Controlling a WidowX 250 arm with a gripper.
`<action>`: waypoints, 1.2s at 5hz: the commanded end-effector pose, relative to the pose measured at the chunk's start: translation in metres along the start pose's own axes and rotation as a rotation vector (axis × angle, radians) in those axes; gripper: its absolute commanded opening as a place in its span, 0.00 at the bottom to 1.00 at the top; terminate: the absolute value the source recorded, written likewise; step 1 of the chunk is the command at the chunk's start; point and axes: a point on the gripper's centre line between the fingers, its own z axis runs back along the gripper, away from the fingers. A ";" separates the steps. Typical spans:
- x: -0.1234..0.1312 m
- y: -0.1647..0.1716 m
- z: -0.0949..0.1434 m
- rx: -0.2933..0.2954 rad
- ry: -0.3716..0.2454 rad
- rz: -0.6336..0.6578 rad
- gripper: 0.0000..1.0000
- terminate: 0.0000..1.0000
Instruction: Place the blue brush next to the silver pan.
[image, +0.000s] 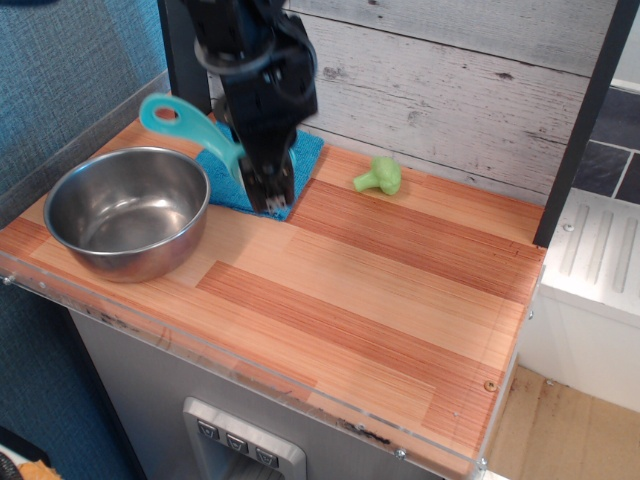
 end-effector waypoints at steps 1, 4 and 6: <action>-0.013 -0.024 -0.013 -0.037 -0.046 -0.014 0.00 0.00; -0.023 -0.050 -0.067 -0.131 -0.059 0.001 0.00 0.00; -0.026 -0.053 -0.071 -0.065 -0.063 0.037 1.00 0.00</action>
